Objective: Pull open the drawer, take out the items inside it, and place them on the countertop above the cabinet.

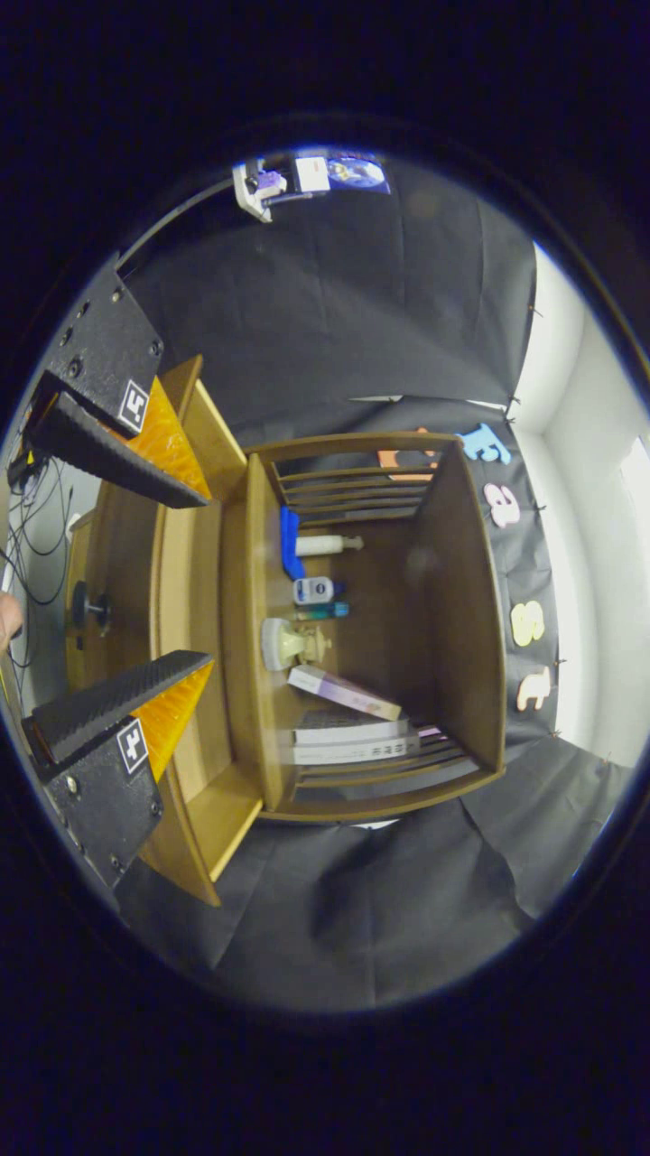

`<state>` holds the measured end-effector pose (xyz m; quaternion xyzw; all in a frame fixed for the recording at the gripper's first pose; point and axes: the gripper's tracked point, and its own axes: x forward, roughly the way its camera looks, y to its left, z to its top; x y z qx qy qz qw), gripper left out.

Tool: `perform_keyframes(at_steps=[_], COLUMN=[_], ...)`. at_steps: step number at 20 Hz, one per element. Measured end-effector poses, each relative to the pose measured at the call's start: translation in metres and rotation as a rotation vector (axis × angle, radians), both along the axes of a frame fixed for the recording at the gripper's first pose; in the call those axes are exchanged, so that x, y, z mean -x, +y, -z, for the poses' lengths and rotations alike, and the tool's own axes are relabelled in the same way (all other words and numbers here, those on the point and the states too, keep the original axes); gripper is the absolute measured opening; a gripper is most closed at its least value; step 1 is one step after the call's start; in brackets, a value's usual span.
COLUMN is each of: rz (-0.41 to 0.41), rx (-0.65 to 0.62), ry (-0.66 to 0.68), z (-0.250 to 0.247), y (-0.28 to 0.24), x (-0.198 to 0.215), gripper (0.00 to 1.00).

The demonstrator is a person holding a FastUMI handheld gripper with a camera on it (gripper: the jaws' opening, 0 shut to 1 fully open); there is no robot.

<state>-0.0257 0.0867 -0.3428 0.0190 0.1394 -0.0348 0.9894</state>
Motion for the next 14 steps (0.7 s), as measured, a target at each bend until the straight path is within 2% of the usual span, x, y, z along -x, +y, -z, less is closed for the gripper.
perform_keyframes(at_steps=[8,14], rz=[0.058,0.144], rx=[0.054,0.066], ry=[0.113,0.072], z=[0.069,0.071], y=[-0.012,-0.02], x=[0.004,-0.011], gripper=[1.0,1.0])
